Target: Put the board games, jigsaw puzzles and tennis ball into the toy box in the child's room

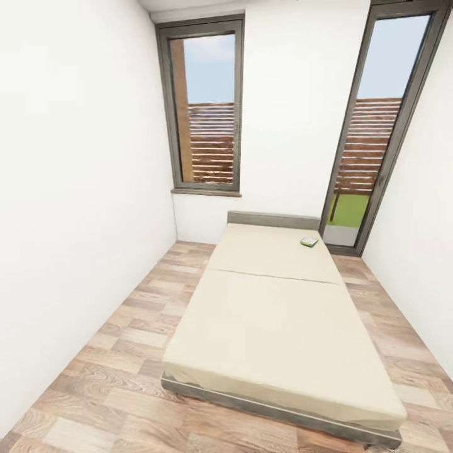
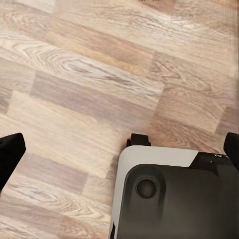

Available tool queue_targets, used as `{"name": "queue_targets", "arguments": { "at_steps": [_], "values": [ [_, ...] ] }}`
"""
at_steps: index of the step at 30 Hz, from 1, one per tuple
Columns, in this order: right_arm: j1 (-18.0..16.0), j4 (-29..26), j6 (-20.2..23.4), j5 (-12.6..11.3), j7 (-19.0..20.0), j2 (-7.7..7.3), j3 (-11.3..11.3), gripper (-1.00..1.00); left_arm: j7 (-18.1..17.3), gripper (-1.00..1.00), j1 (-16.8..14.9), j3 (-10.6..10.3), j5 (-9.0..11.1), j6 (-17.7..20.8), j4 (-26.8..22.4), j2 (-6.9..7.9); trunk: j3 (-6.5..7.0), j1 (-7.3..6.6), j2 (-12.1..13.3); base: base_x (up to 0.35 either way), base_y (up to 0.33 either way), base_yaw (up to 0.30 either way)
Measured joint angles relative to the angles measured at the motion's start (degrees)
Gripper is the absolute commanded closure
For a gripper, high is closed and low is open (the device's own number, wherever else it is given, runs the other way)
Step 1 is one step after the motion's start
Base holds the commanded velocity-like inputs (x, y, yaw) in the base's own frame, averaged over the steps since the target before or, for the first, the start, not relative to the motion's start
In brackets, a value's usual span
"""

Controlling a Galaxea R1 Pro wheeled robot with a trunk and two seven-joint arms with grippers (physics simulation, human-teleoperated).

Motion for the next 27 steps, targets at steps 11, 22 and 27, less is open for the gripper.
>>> {"name": "queue_targets", "arguments": {
  "at_steps": [11, 22, 27],
  "values": [
    [0.2, 0.0, 0.0, 0.0, 0.0, -0.28, 0.0, -1.0, 0.0, -1.0, 0.0, 0.0, 0.0, 0.0, 0.0, -0.04, 0.0, 0.0, 0.0, -0.007, 0.0, -0.279],
    [0.3, 0.0, -0.1, -0.1, 0.0, -0.42, 0.0, -1.0, 0.0, -1.0, 0.0, 0.0, -0.1, 0.0, 0.0, -0.06, 0.0, 0.0, 0.0, 0.0, 0.0, -0.279],
    [0.3, 0.0, -0.1, -0.1, 0.0, -0.52, -0.1, -1.0, 0.0, -1.0, 0.0, 0.0, -0.1, 0.0, 0.0, -0.06, -0.01, 0.0, 0.0, 0.0, 0.0, -0.279]
  ]
}}
